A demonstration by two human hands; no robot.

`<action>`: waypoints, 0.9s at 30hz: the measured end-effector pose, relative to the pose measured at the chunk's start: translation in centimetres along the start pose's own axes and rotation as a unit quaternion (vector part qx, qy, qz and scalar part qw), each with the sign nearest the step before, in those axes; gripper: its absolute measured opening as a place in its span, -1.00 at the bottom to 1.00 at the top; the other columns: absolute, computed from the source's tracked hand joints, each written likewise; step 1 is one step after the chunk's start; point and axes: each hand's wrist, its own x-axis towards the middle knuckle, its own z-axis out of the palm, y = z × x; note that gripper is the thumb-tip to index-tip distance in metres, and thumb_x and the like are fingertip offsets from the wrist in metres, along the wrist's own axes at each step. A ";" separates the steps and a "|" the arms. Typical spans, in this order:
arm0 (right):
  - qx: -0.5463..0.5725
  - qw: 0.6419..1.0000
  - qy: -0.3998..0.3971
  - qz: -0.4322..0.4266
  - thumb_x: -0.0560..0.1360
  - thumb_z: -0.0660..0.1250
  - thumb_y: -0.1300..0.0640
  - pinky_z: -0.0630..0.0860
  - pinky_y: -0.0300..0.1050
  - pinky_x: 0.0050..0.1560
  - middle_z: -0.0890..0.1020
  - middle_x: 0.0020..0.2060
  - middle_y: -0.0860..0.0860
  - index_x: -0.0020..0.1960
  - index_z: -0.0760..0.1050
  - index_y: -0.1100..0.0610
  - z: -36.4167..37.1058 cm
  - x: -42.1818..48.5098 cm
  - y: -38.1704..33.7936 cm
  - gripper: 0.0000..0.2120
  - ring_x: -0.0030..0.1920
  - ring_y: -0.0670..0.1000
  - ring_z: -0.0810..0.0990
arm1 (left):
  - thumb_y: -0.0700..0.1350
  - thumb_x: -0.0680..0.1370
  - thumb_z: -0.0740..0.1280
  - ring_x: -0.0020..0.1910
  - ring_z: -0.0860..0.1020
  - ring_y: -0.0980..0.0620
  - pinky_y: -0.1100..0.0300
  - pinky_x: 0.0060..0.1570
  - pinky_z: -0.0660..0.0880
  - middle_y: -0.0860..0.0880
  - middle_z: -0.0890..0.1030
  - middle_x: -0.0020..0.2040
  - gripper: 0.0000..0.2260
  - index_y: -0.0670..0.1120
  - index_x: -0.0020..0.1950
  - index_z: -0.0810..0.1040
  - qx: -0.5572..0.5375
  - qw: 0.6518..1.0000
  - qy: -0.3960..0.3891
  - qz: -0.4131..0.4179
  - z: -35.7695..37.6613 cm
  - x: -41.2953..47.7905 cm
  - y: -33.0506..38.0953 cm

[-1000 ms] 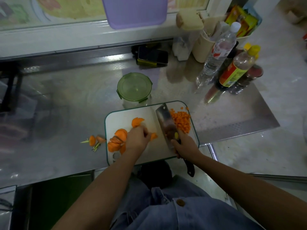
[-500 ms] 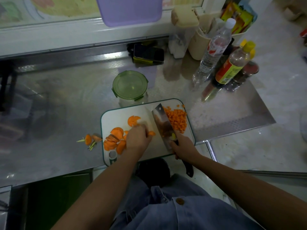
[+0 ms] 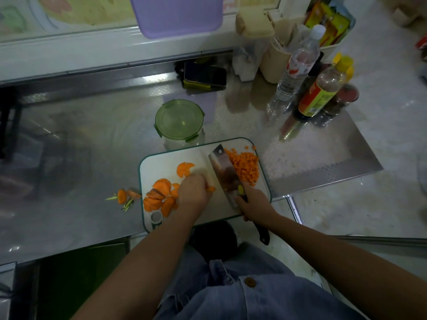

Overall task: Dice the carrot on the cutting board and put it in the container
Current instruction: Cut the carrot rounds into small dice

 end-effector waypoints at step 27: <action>-0.071 0.996 -0.001 -0.057 0.57 0.18 0.11 0.57 0.16 -0.27 0.59 -0.27 0.18 0.33 0.31 0.15 0.7 -0.7 -0.3 -0.65 -0.34 0.19 0.57 | 0.05 0.41 0.43 -0.14 0.64 -0.10 0.17 -0.25 0.52 -0.12 0.68 -0.16 -0.76 -0.10 -0.11 0.68 -0.231 0.947 -0.016 -0.223 1.0 -1.1 0.7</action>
